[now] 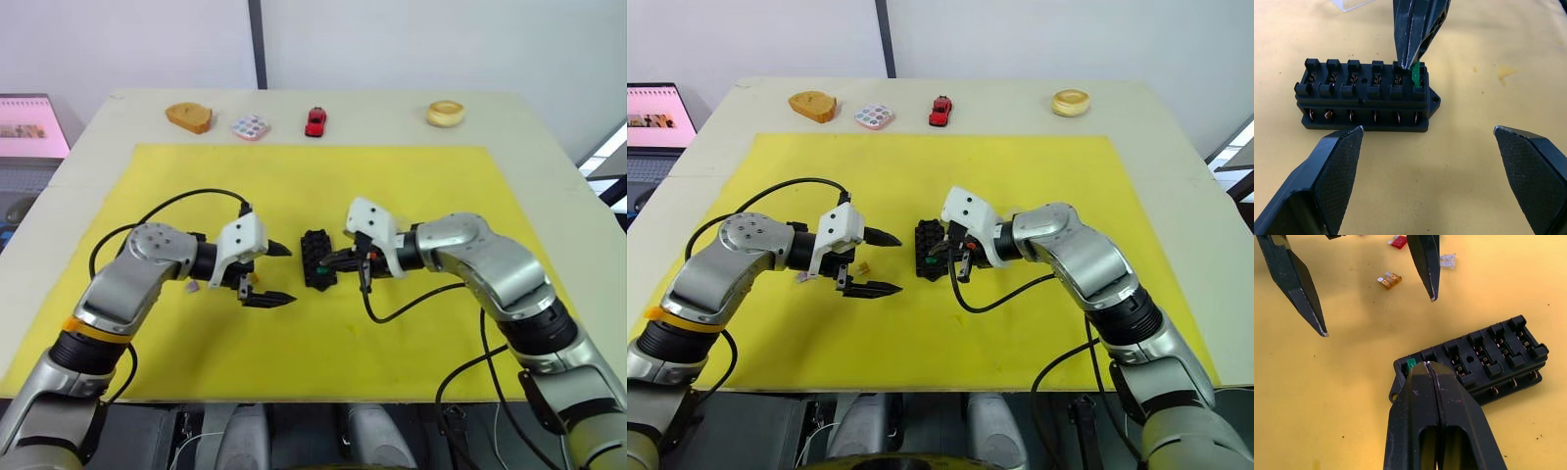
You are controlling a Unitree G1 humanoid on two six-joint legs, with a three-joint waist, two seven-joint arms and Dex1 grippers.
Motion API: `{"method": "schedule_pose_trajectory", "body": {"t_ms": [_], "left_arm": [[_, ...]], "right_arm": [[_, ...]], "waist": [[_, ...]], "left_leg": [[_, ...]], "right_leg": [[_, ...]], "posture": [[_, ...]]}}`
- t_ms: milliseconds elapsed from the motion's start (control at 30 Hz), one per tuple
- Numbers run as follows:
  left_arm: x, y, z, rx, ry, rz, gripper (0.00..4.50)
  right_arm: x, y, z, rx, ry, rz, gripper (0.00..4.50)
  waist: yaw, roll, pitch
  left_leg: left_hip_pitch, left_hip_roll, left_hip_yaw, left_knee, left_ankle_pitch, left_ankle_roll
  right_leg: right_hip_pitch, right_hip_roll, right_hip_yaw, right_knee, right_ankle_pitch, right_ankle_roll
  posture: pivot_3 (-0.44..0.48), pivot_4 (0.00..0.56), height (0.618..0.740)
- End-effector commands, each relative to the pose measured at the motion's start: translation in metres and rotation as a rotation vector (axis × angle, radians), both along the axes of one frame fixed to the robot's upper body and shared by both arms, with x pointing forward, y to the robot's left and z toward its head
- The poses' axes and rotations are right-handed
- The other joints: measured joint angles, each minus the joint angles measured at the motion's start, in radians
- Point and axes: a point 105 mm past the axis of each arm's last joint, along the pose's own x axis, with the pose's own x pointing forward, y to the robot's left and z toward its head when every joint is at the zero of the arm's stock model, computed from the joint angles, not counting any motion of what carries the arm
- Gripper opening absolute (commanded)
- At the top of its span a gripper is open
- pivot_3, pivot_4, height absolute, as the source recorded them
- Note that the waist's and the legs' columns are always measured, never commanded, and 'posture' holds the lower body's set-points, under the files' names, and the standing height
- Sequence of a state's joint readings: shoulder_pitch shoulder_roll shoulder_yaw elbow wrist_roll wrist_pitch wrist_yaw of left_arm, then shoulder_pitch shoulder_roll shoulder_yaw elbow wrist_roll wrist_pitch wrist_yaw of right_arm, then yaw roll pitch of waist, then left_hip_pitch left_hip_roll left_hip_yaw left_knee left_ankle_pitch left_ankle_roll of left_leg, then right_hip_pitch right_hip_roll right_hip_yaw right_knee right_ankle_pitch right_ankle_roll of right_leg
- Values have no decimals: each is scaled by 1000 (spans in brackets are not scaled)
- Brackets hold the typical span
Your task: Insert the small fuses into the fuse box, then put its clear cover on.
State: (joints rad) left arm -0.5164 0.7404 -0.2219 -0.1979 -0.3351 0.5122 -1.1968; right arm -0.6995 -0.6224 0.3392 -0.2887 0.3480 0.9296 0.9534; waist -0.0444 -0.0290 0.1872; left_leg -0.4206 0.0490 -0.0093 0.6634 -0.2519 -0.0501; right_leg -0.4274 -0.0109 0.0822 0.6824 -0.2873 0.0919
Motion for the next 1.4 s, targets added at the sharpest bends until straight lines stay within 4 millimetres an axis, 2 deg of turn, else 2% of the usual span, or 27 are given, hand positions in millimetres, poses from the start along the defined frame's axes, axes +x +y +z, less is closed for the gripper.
{"method": "schedule_pose_trajectory", "body": {"t_ms": [33, 400, 567, 1400], "left_arm": [[0, -2, 8, -3, -40, -15, 4500], [-1, -3, 8, -7, -40, -15, 4500], [-1, -3, 7, -3, -40, -17, 4500], [-2, -3, 8, 0, -43, -16, 4500]], "right_arm": [[-2, 3, 9, 33, -20, 14, 10], [-3, 5, 7, 30, -15, 18, 10], [-3, 7, 21, 88, -23, 26, 10], [-6, 3, -4, 51, 46, 25, 10]], "waist": [[0, 0, 0], [0, 0, 0], [0, 0, 0], [0, 0, 0]], "left_leg": [[0, 0, 0, 0, 0, 0], [0, 0, 0, 0, 0, 0], [0, 0, 0, 0, 0, 0], [0, 0, 0, 0, 0, 0]], "right_leg": [[0, 0, 0, 0, 0, 0], [0, 0, 0, 0, 0, 0], [0, 0, 0, 0, 0, 0], [0, 0, 0, 0, 0, 0]], "posture": [[0, 150, 740], [0, 150, 740], [0, 150, 740], [0, 150, 740]]}}
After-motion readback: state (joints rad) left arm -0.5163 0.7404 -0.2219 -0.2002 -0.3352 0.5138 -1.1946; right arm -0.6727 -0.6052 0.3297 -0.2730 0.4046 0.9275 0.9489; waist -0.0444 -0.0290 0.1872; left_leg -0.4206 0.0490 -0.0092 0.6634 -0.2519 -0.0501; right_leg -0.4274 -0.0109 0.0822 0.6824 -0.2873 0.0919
